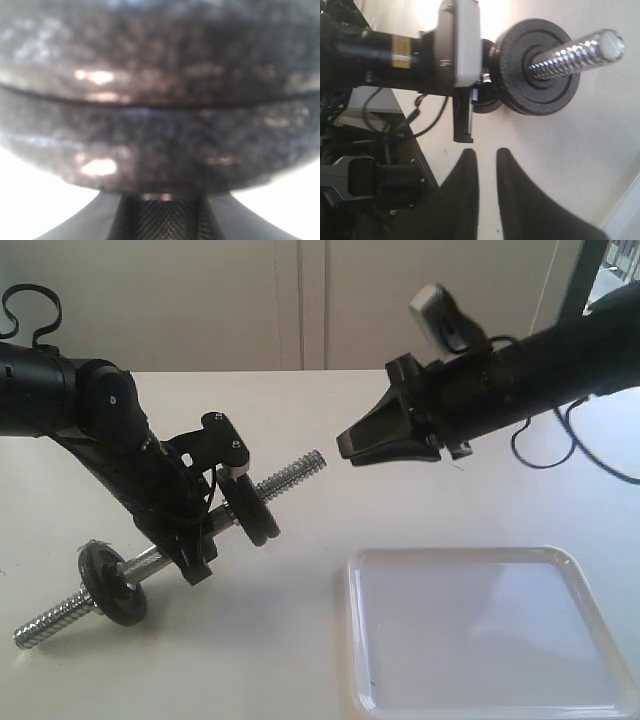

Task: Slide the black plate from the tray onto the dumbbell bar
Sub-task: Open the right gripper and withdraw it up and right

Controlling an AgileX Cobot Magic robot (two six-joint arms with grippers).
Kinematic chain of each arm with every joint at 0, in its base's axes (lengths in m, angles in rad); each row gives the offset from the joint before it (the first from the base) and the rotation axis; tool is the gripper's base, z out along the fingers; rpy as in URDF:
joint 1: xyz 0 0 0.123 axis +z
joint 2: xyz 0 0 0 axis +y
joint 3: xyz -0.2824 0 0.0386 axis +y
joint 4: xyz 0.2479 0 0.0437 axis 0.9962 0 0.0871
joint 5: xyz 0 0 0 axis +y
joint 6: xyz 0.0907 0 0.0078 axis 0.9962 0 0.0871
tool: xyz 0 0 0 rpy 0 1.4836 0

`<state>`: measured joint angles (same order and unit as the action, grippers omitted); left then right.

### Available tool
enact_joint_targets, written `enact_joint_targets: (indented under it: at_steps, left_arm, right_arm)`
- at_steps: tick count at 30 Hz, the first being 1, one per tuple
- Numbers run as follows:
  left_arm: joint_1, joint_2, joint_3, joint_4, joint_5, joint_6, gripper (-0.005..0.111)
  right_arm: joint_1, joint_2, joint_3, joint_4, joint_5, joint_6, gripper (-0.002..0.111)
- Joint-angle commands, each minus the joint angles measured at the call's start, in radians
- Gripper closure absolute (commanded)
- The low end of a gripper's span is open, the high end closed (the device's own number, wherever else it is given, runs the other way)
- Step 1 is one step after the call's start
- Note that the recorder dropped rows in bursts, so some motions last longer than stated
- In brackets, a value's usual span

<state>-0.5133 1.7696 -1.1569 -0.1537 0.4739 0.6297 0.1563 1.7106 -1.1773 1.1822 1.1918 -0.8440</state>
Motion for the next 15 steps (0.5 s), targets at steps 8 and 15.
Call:
enact_joint_targets:
  at_steps: [8, 15]
  left_arm:
    - [0.001, -0.066, -0.024, -0.045, -0.054, -0.013, 0.107]
    - [0.001, -0.066, -0.024, -0.045, -0.054, -0.025, 0.107]
  right_arm:
    - [0.001, -0.543, 0.217, -0.127, -0.186, -0.089, 0.108]
    - [0.053, -0.561, 0.275, -0.112, -0.325, -0.094, 0.108]
